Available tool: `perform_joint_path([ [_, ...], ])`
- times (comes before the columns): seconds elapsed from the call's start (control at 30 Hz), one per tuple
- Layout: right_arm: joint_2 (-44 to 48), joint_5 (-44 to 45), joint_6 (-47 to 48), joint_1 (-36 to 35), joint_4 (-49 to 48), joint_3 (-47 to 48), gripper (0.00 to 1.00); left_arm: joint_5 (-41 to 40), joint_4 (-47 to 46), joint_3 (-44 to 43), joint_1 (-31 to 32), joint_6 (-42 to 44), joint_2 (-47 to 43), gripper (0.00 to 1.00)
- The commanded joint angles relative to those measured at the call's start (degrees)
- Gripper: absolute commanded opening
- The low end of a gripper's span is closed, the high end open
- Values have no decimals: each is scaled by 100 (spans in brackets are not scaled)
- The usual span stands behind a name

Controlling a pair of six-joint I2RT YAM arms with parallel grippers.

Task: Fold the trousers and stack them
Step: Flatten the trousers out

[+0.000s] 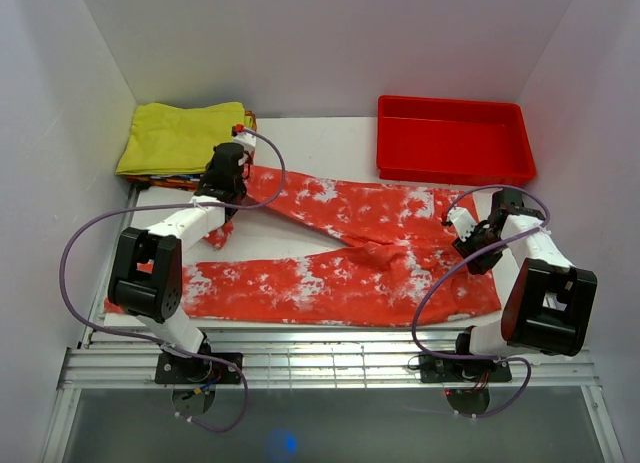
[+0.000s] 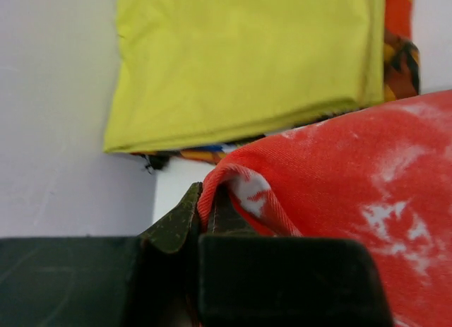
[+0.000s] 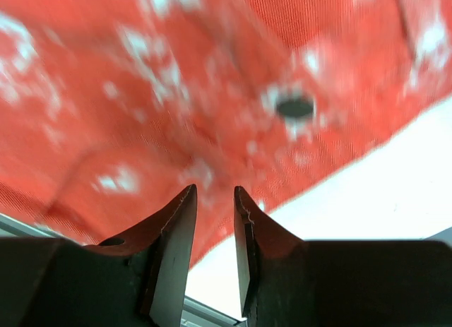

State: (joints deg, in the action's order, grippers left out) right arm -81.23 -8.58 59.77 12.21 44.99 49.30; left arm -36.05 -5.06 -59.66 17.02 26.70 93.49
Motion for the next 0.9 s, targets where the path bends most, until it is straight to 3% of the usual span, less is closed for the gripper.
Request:
perform_joint_path([
  [0.0,169,-83,8,-8,115,80,34,-227,-1199,-257,-32,679,-94,0],
  [0.13,169,-83,26,10,106,45,34,44,-875,855,477,302,-654,0],
  [0.17,169,-91,26,1,98,45,34,202,-404,1051,774,109,-787,1],
  [0.2,160,-91,26,10,97,45,33,361,-60,1157,907,-153,-911,8],
  [0.23,134,-91,17,10,97,62,34,754,335,1237,1039,-791,-999,22],
  [0.27,108,-100,9,10,106,80,34,1088,1244,1185,1171,-1137,-1122,26],
  [0.33,73,-118,-9,10,124,141,33,1774,2058,1001,1190,-1979,-1167,33],
  [0.4,20,-161,-35,1,150,220,34,2557,2877,798,1190,-2151,-1289,38],
  [0.43,-41,-179,-88,1,194,316,34,2760,3027,780,1199,-2186,-1394,50],
  [0.53,-182,-320,-211,-8,247,475,34,3401,3213,938,1199,-2099,-2210,65],
  [0.7,-314,-408,-264,-8,352,747,33,5585,4108,947,1199,-1451,-3310,61],
  [0.73,-323,-390,-255,-8,352,757,34,6001,4362,904,1190,-1187,-3503,66],
  [0.8,-306,-355,-194,-8,352,757,33,6425,4995,693,1155,-547,-3540,94],
  [0.87,-306,-346,-167,-8,352,765,33,6498,5486,465,1155,-202,-3426,98],
])
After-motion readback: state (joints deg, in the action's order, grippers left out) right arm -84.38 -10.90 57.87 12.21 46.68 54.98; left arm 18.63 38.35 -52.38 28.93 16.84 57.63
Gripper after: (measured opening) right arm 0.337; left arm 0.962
